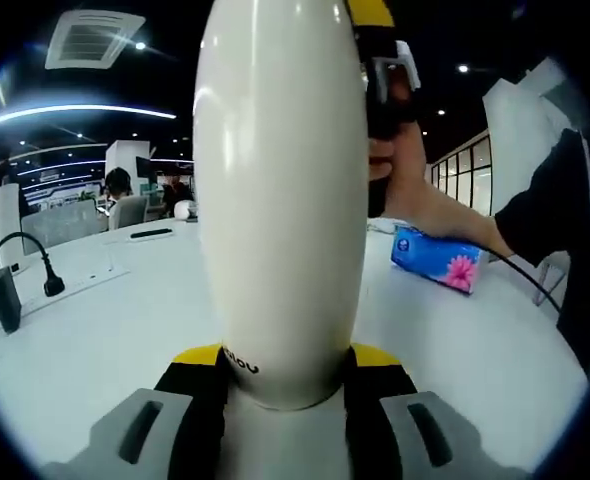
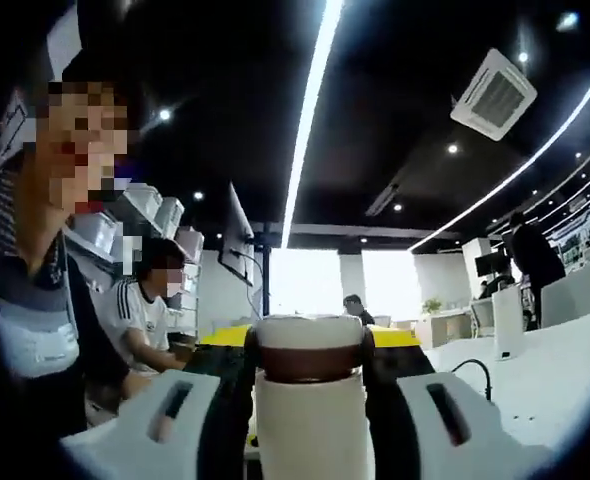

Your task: Grasp the water cup twist off the cup lid place the cup lid on the table

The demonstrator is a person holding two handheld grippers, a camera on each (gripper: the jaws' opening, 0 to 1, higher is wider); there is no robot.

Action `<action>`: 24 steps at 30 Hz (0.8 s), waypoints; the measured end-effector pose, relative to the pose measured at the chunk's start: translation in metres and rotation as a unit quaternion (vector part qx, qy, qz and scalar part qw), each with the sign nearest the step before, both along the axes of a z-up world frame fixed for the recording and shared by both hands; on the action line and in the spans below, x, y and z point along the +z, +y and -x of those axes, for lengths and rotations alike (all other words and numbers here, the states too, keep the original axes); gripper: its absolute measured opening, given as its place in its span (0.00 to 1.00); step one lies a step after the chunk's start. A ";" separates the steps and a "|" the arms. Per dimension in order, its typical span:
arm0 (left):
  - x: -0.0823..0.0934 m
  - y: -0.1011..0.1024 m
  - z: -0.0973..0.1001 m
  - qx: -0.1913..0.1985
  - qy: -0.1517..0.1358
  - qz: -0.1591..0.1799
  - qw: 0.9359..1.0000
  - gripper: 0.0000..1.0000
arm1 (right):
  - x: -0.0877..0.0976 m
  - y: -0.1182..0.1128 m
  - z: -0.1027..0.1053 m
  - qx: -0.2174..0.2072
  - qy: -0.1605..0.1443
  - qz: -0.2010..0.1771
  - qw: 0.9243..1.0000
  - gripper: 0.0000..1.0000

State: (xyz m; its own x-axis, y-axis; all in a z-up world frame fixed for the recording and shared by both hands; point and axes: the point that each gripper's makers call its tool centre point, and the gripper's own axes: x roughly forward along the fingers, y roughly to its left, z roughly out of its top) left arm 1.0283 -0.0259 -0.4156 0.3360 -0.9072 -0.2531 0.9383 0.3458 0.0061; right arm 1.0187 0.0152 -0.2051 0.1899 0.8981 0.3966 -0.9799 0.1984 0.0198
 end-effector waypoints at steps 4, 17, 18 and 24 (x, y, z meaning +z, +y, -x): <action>0.000 0.000 -0.001 0.000 0.000 0.000 1.000 0.47 | -0.001 0.000 -0.002 0.042 0.025 -0.013 0.999 0.45; 0.000 -0.001 -0.005 0.001 0.000 0.001 1.000 0.47 | 0.000 -0.008 -0.009 0.092 0.064 -0.034 0.993 0.45; 0.000 -0.001 -0.005 0.001 0.000 0.001 1.000 0.47 | 0.000 -0.009 -0.010 0.092 0.064 -0.034 0.993 0.45; 0.000 0.000 -0.006 -0.001 0.000 0.001 1.000 0.47 | 0.001 -0.009 -0.007 0.089 0.054 -0.027 0.994 0.49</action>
State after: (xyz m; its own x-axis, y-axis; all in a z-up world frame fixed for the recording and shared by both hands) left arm 1.0346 -0.0262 -0.4159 0.3343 -0.9085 -0.2509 0.9389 0.3441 0.0049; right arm 1.0262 0.0063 -0.2046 0.0735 0.8990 0.4317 -0.9910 0.0171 0.1331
